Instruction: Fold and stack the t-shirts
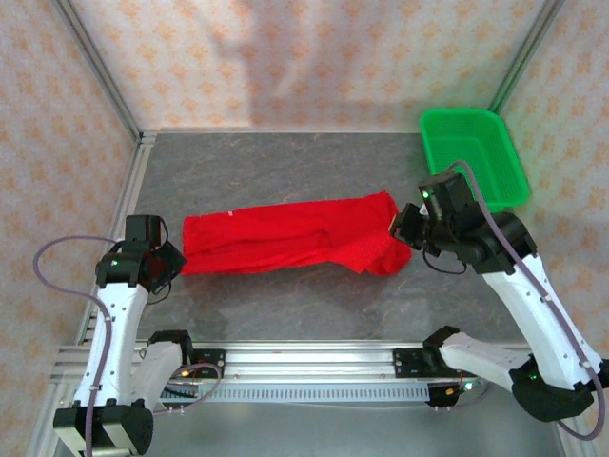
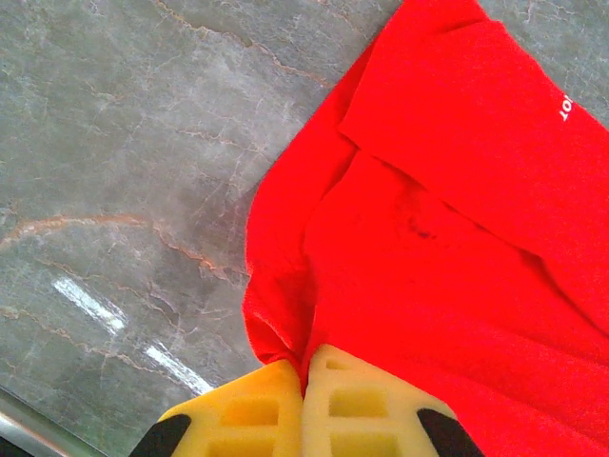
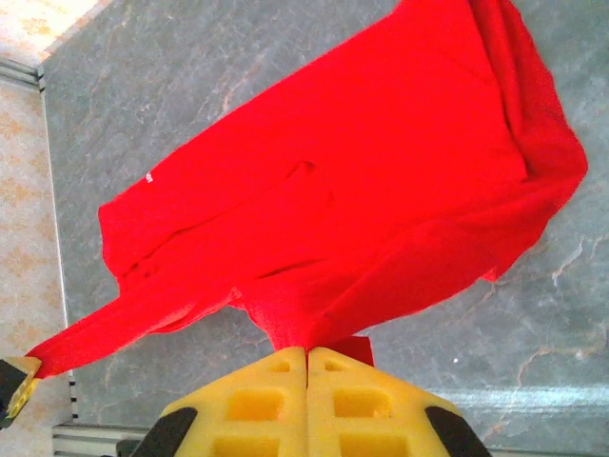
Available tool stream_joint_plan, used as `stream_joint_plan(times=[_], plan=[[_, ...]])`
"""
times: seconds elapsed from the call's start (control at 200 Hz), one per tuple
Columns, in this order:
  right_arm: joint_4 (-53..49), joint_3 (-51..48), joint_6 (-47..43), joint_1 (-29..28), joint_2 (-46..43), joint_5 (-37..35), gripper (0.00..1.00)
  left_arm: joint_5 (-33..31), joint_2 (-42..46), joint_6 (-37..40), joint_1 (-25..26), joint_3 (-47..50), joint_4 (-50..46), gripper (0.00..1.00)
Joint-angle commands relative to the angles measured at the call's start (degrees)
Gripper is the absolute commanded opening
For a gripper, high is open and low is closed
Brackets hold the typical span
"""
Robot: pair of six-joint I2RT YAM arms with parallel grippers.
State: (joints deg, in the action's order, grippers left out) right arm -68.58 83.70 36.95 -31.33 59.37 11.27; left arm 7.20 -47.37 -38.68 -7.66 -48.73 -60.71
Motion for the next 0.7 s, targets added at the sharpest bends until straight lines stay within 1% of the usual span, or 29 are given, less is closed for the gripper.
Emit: stream_joint_plan(times=[0.0,0.22,0.39,0.535,0.55,0.696], plan=[[-3.55,4.45,-5.44,0.39,1.53,-3.02,0.00,-1.64,0.62,1.50,-0.49,-1.11,-1.78,0.00],[-4.72,8.94,-9.45,0.39,5.40,-4.09,0.00,-1.85,0.19,1.39,-0.46,-0.94,-1.11,0.00],[-4.65,9.23,-11.18,0.37,7.46,-4.64,0.00,-2.09,-1.00,2.39,-0.45,-1.35,-0.28,0.00],[-3.74,9.14,-13.13,0.39,8.16,-5.11,0.00,-2.85,-3.51,4.40,-0.52,-2.66,0.57,0.00],[-3.72,9.32,-13.41,0.31,9.55,-5.11,0.00,-2.93,-3.82,4.74,-0.51,-2.77,0.71,0.00],[-5.25,9.99,-15.23,0.54,12.04,-4.26,0.00,-3.83,-7.37,7.09,-0.47,-5.00,0.07,0.00]])
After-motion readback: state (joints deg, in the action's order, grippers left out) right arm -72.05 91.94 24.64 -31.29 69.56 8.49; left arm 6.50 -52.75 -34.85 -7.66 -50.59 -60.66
